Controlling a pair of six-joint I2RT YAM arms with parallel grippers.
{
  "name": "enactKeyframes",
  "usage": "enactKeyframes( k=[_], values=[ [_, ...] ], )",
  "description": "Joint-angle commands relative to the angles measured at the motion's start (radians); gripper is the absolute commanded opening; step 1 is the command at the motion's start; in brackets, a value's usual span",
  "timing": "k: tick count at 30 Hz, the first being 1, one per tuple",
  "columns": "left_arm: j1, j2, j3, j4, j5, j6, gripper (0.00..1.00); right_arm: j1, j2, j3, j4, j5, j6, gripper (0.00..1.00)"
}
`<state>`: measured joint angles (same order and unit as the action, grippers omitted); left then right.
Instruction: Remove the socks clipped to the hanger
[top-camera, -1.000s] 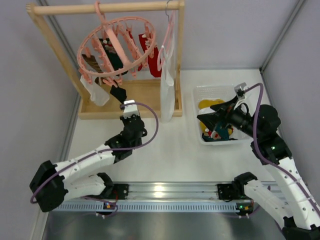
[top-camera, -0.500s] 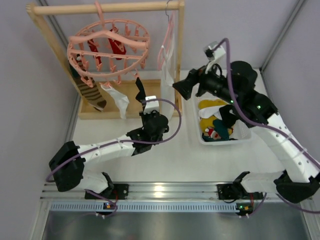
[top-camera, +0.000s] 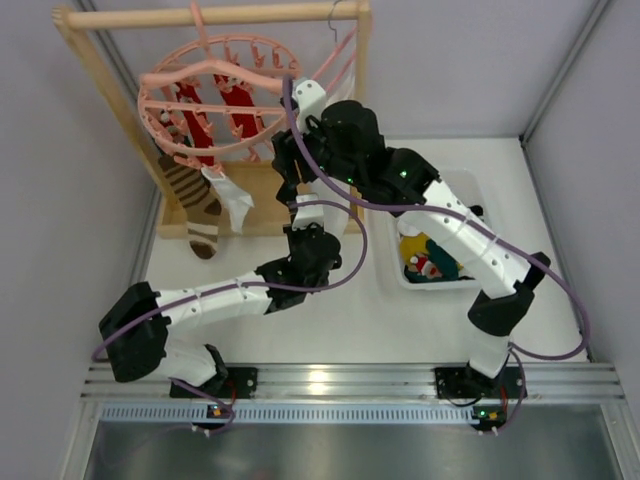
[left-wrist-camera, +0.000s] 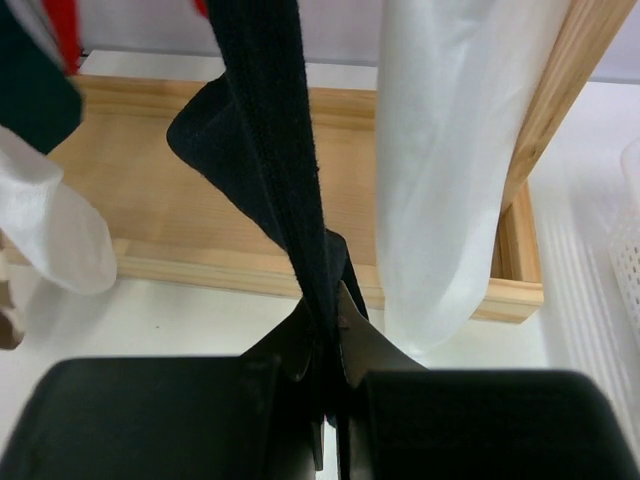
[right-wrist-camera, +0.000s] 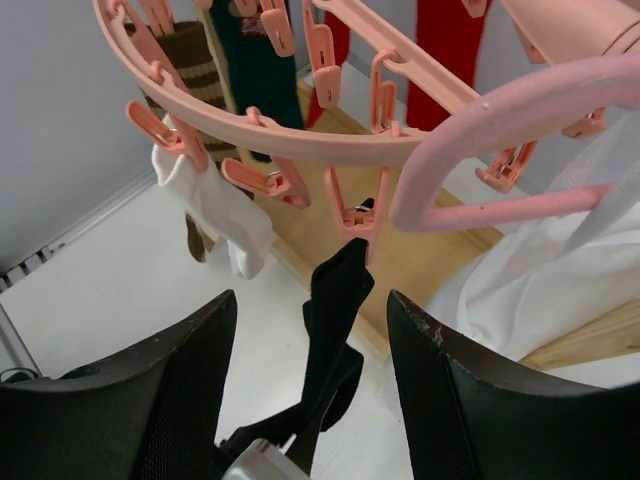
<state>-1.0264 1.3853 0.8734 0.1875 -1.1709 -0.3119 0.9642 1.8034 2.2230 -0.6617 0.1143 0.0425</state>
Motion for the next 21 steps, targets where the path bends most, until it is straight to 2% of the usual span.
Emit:
enactKeyframes(
  k=[1,13,21],
  values=[
    [-0.015,-0.045,-0.008,0.036,0.005,-0.006,0.00,0.014,0.014,0.072,-0.016,0.044,-0.023,0.59],
    [-0.050,-0.075,-0.024,0.035,0.004,0.005,0.00,0.037,0.074,0.081,0.043,0.099,-0.032,0.59],
    [-0.054,-0.083,-0.036,0.035,0.014,0.031,0.00,0.126,0.063,0.064,0.065,0.189,-0.032,0.65]
  ],
)
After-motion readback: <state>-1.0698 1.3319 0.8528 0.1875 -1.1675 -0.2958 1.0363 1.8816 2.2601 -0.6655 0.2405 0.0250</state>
